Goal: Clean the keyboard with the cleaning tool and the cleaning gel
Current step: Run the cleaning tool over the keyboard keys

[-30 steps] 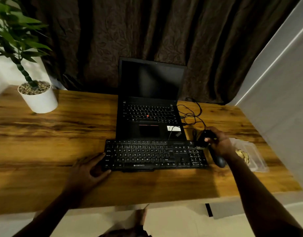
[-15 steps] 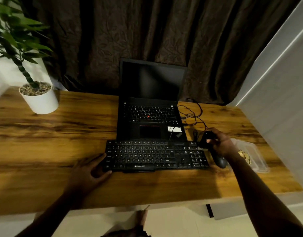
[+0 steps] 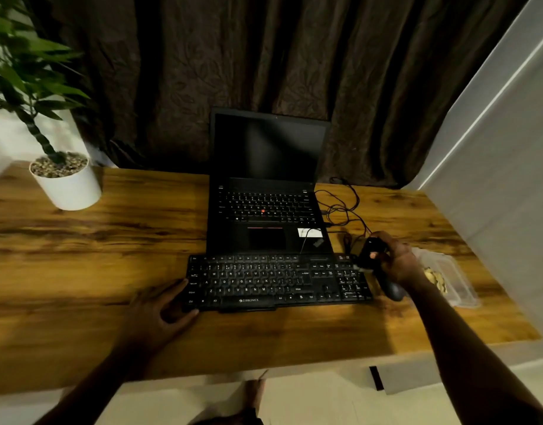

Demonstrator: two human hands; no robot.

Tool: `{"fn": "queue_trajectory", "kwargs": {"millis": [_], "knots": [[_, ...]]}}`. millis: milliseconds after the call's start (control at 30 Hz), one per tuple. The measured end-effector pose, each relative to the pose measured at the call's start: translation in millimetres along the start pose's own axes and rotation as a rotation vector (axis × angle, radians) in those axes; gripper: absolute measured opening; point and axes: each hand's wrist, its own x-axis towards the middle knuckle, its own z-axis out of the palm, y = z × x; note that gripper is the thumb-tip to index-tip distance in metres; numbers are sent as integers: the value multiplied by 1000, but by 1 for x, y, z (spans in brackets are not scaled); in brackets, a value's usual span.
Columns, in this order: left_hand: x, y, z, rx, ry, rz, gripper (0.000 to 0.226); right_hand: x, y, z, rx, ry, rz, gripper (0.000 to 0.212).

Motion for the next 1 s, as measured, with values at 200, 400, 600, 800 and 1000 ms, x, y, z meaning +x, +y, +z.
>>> {"fn": "queue_trajectory", "kwargs": {"millis": [200, 400, 600, 800, 1000], "knots": [[2, -7, 5, 6, 28, 3, 85, 1, -18, 23, 45, -13, -145, 30], [3, -10, 7, 25, 53, 37, 87, -5, -10, 15, 88, -26, -100, 36], [3, -12, 8, -1, 35, 35, 88, -12, 11, 1, 3, 21, -39, 38], [4, -13, 9, 39, 47, 67, 87, -10, -23, 33, 134, -28, -142, 34], [4, -12, 8, 19, 52, 57, 83, -13, -6, 10, 107, -46, -54, 42]]}}
